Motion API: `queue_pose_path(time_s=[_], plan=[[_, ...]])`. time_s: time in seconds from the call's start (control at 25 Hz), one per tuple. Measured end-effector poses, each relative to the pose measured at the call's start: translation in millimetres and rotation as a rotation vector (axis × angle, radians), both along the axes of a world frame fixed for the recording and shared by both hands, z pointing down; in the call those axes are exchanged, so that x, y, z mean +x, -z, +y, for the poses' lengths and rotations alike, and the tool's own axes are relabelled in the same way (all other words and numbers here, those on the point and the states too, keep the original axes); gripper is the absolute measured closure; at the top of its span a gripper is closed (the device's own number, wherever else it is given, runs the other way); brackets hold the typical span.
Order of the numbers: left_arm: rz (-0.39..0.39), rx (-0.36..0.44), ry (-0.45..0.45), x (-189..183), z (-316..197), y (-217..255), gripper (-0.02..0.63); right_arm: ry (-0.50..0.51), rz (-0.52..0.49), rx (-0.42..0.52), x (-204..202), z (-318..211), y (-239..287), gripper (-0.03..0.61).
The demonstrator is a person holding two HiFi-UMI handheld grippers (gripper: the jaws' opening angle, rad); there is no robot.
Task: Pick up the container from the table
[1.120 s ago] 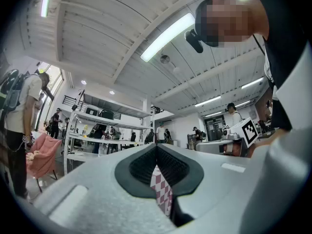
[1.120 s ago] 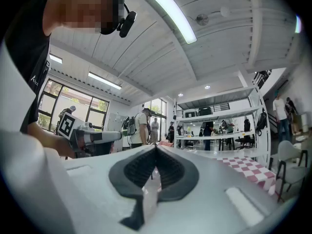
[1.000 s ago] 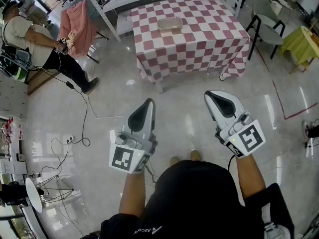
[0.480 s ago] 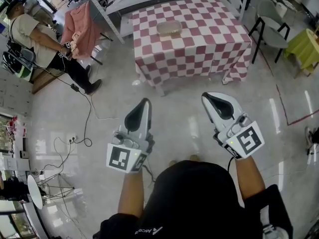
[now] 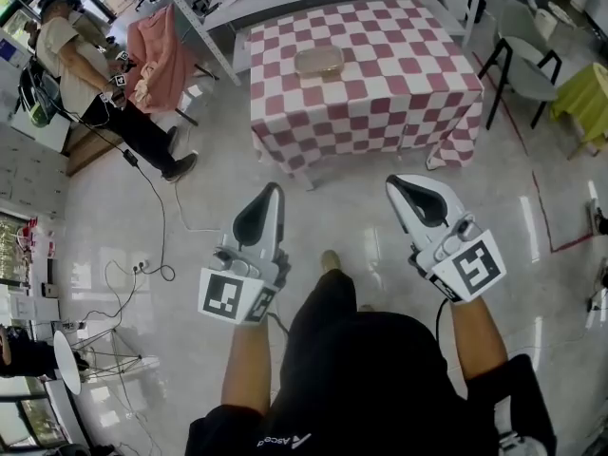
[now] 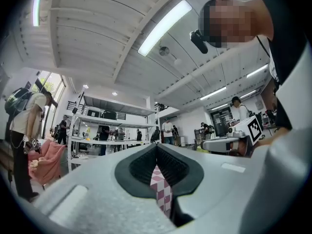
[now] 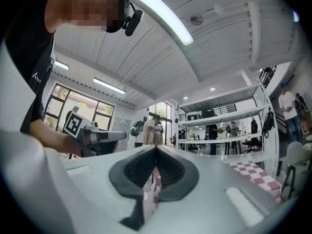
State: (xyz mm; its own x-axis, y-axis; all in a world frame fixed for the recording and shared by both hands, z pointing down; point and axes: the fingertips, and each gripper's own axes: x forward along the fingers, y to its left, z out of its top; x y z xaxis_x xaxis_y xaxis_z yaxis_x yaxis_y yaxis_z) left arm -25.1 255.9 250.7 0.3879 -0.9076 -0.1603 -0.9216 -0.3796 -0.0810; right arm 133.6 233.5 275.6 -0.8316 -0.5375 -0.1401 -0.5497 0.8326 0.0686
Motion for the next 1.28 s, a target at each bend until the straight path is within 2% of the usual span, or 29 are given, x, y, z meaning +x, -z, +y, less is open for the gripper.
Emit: queue_pose_path(time_s=[0.16,0.36,0.76,1.04,1.28], plan=[[0.007,0.003,-0.004,-4.7,-44.0,-3.4,0.604,-0.005,0.007,-0.002,-3.9,-38.2,-6.0,0.575],[0.025,0.009,-0.017,-36.7,-107.1,-16.4,0.604,-0.019,0.038,0.029,-34.2,-91.9,-15.2,0.575],[0.023,-0.014,-0.064,-101.9,-301.3,-24.4,0.604,-0.081,0.085,0.034,-103.8,-272.3,-3.4,0.575],[0.000,-0.088,-0.101,-140.4,-419.8,-50.3,0.604,-0.112,0.112,0.037,-148.0,-380.0,-12.5,0.575],[0.042,-0.210,-0.104,-157.9,-485.6,-86.5,0.603,-0.125,0.177,0.008,-163.7,-432.6,-35.8,0.575]])
